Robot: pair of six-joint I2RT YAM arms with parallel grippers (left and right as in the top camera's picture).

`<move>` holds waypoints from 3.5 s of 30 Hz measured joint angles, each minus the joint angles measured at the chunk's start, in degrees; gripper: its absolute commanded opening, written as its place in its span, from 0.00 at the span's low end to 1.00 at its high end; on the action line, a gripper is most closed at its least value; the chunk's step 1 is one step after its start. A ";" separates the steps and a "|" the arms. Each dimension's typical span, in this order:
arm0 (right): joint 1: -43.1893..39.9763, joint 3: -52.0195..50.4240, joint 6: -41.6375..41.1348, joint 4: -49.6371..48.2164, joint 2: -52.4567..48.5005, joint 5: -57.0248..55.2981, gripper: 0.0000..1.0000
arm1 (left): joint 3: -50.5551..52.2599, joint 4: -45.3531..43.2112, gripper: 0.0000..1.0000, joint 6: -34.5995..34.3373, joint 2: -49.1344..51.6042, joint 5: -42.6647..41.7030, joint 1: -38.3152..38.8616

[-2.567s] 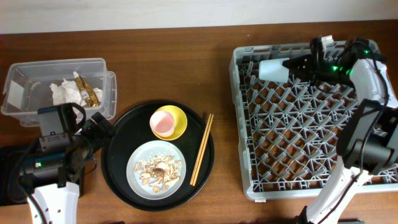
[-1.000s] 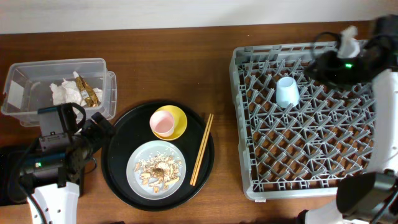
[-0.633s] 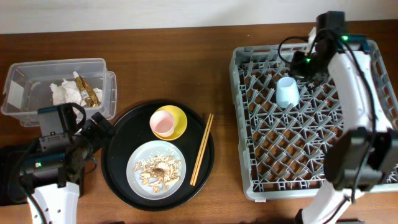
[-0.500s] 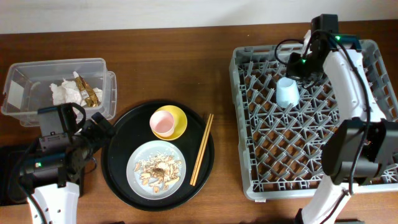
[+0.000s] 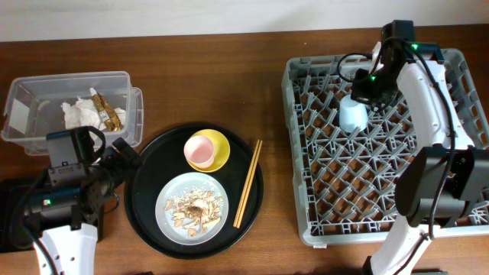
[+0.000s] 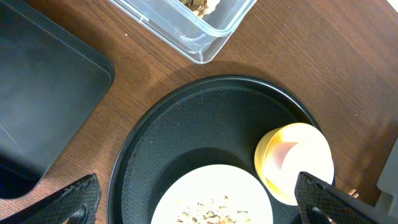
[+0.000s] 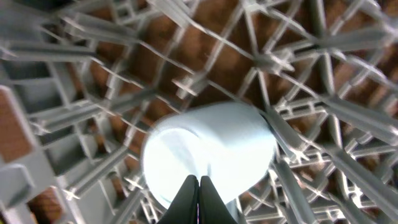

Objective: Sort waste into correct bins and load items into the dishwasher rack
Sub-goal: 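Open the right gripper and lift it off the blue cup, then move the right gripper back to the tray over the chopsticks, then grasp the wooden chopsticks with the right gripper and lift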

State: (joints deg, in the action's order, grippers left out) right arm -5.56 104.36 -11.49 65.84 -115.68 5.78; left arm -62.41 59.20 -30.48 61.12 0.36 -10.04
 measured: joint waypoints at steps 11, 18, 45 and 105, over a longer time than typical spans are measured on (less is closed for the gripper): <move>0.00 -0.11 -4.39 -1.29 0.48 -2.29 0.04 | 0.00 0.00 0.99 0.00 0.00 0.00 0.00; 0.00 -0.11 -0.07 -3.72 1.40 6.40 0.04 | 0.00 0.00 0.99 0.00 0.00 0.00 0.00; 4.63 -0.33 -1.09 7.50 13.16 15.87 0.21 | 0.00 0.00 0.99 0.00 0.00 0.00 0.00; 46.93 -41.81 -38.05 -33.59 10.23 -0.33 0.17 | 0.00 0.00 0.99 0.00 0.00 0.00 0.00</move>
State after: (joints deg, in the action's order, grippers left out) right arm 41.36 62.54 -49.54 32.25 -105.45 5.45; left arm -62.41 59.20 -30.48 61.12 0.36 -10.04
